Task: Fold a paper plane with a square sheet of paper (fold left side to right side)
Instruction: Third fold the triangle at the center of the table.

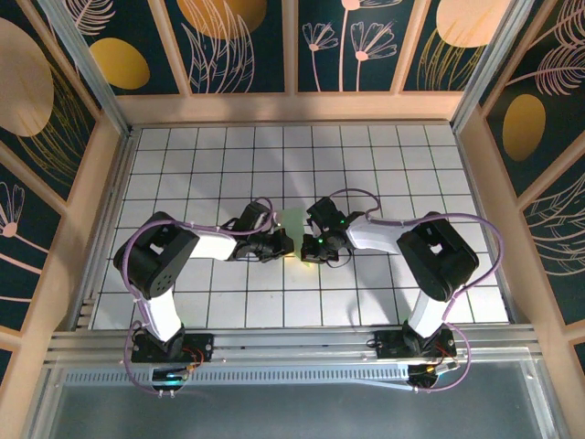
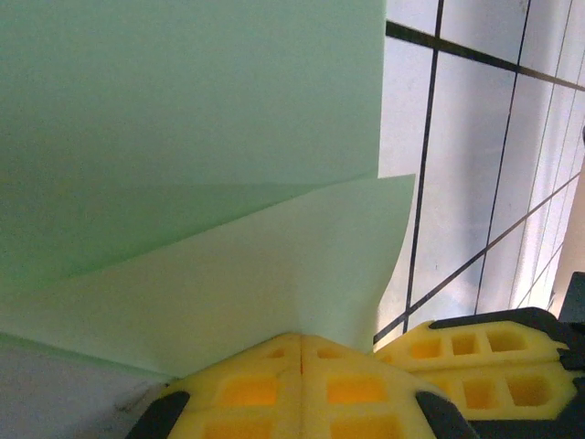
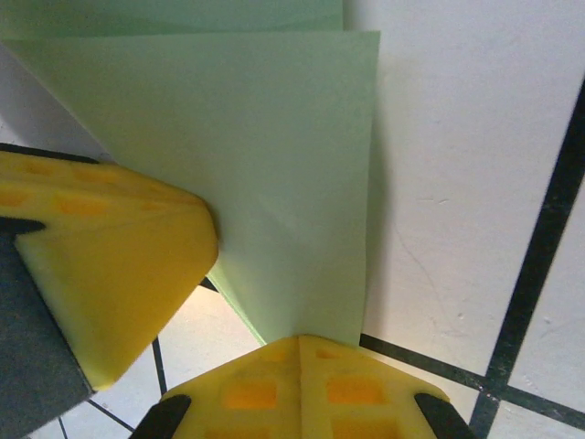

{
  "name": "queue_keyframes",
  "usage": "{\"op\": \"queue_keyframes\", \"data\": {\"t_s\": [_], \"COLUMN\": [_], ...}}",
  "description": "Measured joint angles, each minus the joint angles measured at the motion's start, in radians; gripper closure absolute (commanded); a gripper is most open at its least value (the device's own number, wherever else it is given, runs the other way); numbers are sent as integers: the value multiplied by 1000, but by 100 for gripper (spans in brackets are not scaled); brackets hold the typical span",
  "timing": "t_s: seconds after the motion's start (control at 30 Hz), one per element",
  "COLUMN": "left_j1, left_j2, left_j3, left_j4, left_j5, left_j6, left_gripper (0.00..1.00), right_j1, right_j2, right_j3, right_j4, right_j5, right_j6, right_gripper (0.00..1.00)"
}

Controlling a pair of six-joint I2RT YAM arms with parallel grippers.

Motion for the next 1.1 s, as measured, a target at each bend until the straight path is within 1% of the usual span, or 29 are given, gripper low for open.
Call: {"op": "queue_keyframes", "data": {"t_s": [0.07, 0.3, 0.53, 0.6, 0.67, 0.77, 0.87, 0.93, 1.0, 1.1], "left_j1": [20, 139, 201, 210, 219, 237, 235, 214, 174, 106], "left_j2": [0, 0, -2, -11, -35, -105, -212, -257, -267, -237], "left_j3": [0, -2, -2, -2, -8, -47, -105, -122, -122, -105], "left_j4": [0, -2, -5, -16, -43, -89, -101, -98, -76, -54], "left_j5": [1, 8, 8, -10, -51, -109, -121, -111, -86, -54], "left_j6": [1, 38, 81, 96, 117, 142, 149, 149, 148, 146], "left_gripper": [100, 100, 100, 100, 100, 100, 100, 100, 100, 100], "right_j1": [0, 1, 1, 1, 1, 1, 1, 1, 1, 1], "right_j2": [0, 0, 0, 0, -1, -1, -1, -2, -2, -2], "right_j3": [0, 0, 0, 0, 0, 0, 0, -1, -1, -1], "right_j4": [0, 0, 0, 0, 0, 0, 0, 1, 1, 1], "right_j5": [0, 2, 2, 2, 2, 2, 2, 2, 2, 2], "right_j6": [0, 0, 0, 0, 0, 0, 0, 0, 0, 0], "right_gripper": [100, 100, 100, 100, 100, 100, 100, 100, 100, 100]}}
